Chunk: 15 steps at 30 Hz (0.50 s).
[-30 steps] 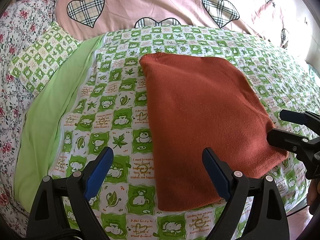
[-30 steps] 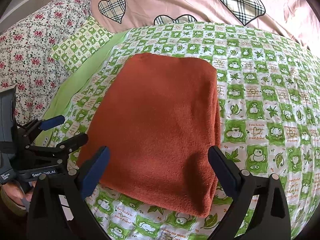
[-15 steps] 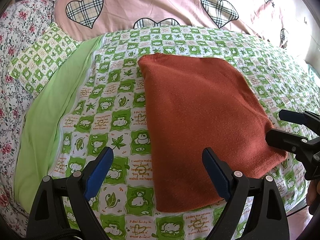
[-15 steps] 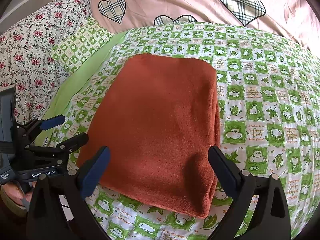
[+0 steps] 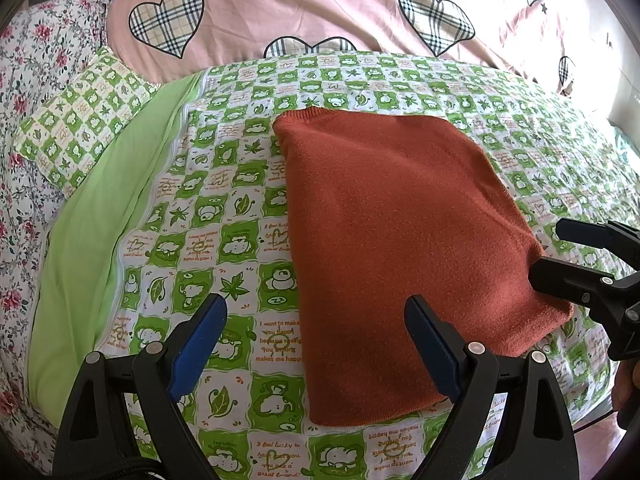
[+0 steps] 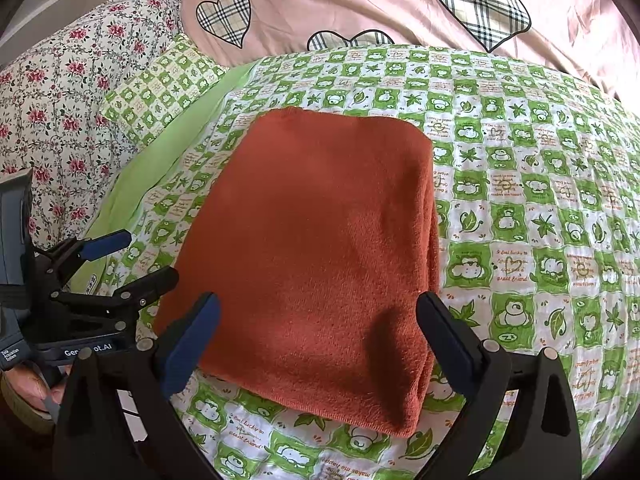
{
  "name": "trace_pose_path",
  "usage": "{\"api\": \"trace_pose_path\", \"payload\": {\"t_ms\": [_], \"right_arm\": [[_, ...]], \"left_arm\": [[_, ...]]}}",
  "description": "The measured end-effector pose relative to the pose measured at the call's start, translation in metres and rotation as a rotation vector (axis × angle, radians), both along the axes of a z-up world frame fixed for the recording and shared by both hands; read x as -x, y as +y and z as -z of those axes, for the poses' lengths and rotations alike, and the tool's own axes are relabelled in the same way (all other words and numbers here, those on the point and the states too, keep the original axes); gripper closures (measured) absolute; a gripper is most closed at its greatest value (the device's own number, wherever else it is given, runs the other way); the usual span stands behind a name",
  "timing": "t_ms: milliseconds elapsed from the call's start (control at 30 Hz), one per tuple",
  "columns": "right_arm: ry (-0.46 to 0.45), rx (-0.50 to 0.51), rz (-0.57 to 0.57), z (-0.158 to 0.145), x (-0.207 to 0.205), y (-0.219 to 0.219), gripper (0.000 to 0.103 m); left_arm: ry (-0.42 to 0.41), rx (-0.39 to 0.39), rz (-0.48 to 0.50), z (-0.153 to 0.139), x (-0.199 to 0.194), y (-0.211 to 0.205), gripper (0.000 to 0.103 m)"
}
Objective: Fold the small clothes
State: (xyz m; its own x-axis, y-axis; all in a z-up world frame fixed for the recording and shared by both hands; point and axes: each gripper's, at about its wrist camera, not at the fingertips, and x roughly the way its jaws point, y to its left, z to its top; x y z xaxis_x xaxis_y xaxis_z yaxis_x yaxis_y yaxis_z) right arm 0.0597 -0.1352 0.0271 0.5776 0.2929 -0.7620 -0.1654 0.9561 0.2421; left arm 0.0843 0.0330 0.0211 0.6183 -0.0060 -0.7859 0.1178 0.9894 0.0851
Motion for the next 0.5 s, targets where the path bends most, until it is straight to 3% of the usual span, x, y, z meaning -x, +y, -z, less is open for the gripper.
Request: {"api": "trace_pose_path", "payload": {"t_ms": [500], "right_arm": [[0.0,-0.001,-0.001,-0.0003,-0.0006,-0.0009,0.005]], "left_arm": [[0.0,0.0,0.002,0.0004,-0.0001,0.0008,0.012]]}}
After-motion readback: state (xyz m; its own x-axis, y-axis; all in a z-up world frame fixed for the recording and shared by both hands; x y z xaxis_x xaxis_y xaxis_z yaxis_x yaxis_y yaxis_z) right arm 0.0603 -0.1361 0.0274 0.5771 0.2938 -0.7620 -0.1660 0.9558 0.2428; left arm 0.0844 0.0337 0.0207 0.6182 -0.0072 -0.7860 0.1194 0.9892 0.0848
